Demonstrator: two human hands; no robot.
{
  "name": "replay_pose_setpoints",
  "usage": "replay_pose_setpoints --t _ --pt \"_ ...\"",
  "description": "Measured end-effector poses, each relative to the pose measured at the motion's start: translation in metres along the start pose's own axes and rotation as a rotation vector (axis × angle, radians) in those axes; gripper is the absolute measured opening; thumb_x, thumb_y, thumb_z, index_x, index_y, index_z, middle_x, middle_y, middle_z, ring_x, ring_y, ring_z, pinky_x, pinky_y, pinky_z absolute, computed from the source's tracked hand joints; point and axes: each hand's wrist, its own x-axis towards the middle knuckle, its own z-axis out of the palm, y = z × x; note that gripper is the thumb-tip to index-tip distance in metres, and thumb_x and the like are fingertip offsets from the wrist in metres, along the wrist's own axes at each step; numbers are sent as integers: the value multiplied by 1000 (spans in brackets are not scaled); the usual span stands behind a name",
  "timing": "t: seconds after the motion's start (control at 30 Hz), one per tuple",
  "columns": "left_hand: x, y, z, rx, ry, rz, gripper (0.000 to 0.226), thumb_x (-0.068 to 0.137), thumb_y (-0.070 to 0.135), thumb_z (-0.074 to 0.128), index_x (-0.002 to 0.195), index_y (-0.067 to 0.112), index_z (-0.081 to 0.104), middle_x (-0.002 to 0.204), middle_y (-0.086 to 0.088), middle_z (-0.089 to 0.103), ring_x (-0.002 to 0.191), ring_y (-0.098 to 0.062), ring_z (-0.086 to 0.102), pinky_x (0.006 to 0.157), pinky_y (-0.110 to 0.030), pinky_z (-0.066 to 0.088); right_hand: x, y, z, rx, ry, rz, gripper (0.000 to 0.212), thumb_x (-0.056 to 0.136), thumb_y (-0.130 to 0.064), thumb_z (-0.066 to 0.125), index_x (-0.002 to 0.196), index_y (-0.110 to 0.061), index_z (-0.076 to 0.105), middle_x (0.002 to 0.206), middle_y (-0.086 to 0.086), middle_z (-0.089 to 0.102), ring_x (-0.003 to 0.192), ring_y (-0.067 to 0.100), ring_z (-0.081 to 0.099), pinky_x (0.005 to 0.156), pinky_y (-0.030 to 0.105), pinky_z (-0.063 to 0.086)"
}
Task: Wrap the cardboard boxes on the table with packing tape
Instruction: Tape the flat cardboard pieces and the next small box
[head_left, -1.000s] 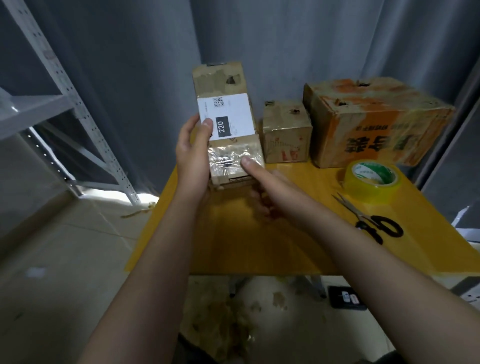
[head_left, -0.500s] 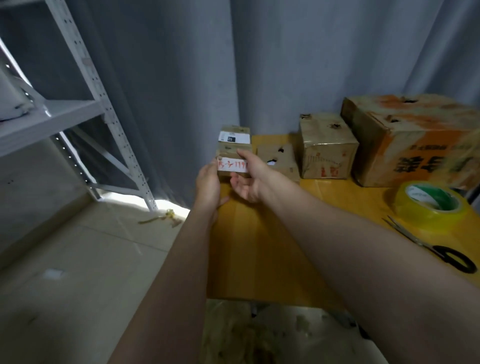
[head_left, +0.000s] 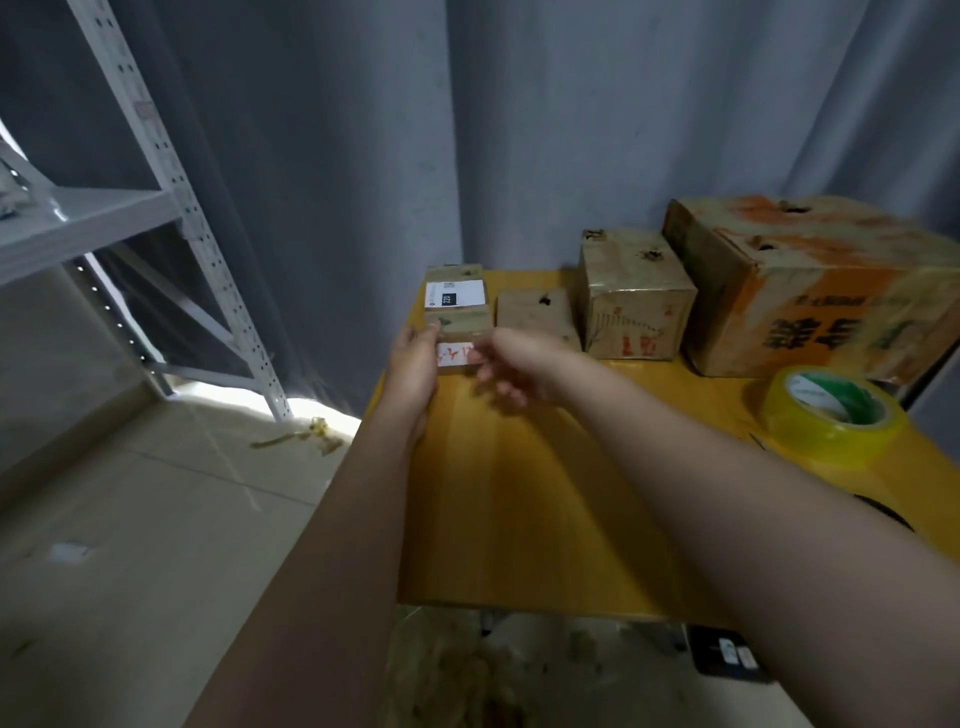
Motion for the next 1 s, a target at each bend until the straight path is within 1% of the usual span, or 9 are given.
replay_pose_setpoints --t 0.03,0.1,0.17,0.3,0.4,0.63,0.77,0.9,1.0 --pt "-1 0 2 11 5 -10 33 108 32 51 136 17 57 110 -4 73 86 -12 72 62 -22 57 3 5 -8 -187 156 -134 26 103 -29 56 84 -16 66 80 0 67 70 18 64 60 30 53" --pt "-2 0 4 59 67 -38 44 105 31 55 146 19 46 125 -6 66 99 -18 70 84 -33 61 9 16 -21 -462 373 -323 20 104 -33 55 95 -22 68 102 -2 66 111 27 59 94 42 53" --pt "-4 3 8 184 214 -30 49 101 33 60 147 21 43 139 -8 49 106 -21 62 97 -38 55 13 30 -26 -671 309 -320 31 104 -45 51 125 -27 64 131 1 59 138 33 35 112 52 36" --pt "-19 9 20 317 281 82 38 99 31 60 135 22 51 141 -8 44 125 -30 54 110 -44 46 12 57 -24 -752 152 -234 63 100 -54 54 155 -29 38 162 2 37 155 34 6 122 59 22" --pt "-38 10 30 316 170 138 28 97 23 61 124 25 54 136 -7 55 126 -30 57 109 -48 47 -8 63 -26 -819 158 -252 64 100 -55 54 155 -27 36 164 1 35 158 32 5 122 59 24" --pt "-89 0 47 401 50 104 19 94 18 59 112 23 61 117 0 66 119 -29 60 108 -46 47 -86 71 -29 -877 282 -221 53 98 -57 54 132 -17 61 138 5 59 141 28 36 103 45 45" --pt "-117 -7 49 488 0 34 20 92 23 61 112 29 58 130 -6 63 121 -33 58 108 -47 46 -126 77 -34 -909 405 -175 59 94 -66 55 127 -18 62 133 7 62 132 30 45 87 42 43" --pt "-132 -5 51 579 -10 69 21 94 28 58 115 30 55 134 -7 60 124 -35 56 111 -50 44 -156 91 -44 -940 424 -162 78 75 -80 69 124 -20 64 128 2 63 130 30 46 77 41 36" --pt "-137 -7 57 671 -9 175 25 95 28 58 118 33 50 134 -6 58 126 -35 53 108 -48 45 -167 102 -53 -900 400 -178 66 68 -78 75 105 -24 67 114 1 66 126 30 47 76 39 38"
